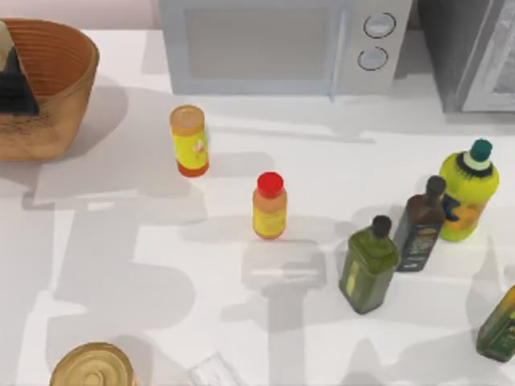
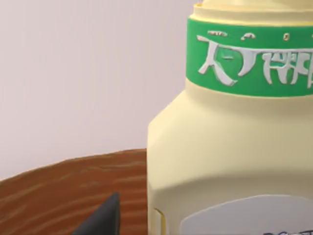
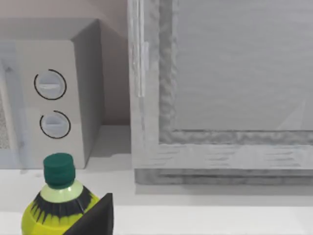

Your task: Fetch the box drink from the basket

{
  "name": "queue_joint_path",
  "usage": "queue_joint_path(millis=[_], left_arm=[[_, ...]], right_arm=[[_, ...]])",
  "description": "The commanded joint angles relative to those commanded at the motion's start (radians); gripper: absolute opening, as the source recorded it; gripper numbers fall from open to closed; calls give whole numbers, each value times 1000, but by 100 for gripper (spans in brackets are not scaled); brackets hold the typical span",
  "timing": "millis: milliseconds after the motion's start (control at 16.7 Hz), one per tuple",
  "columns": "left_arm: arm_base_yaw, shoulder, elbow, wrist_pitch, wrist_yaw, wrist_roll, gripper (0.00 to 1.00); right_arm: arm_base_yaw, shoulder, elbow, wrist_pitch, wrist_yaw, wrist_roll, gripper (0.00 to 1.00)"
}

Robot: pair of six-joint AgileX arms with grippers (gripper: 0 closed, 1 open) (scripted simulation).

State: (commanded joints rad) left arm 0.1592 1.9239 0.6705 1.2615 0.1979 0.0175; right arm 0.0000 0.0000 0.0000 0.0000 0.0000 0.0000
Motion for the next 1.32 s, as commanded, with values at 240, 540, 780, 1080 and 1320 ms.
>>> queue_joint_path(millis=[240, 540, 780, 1080, 1320], left_arm=[[-7, 50, 64, -34, -7, -5, 100], [-20, 126, 193, -85, -19, -5, 100], [-22, 141, 217, -95, -22, -5, 100], [-22, 141, 217, -95, -22, -5, 77], [-22, 141, 217, -95, -22, -5, 47]], right_arm=[[0, 0, 0, 0, 0, 0, 100], [0, 0, 0, 0, 0, 0, 100], [0, 0, 0, 0, 0, 0, 100], [0, 0, 0, 0, 0, 0, 100], [0, 0, 0, 0, 0, 0, 100]])
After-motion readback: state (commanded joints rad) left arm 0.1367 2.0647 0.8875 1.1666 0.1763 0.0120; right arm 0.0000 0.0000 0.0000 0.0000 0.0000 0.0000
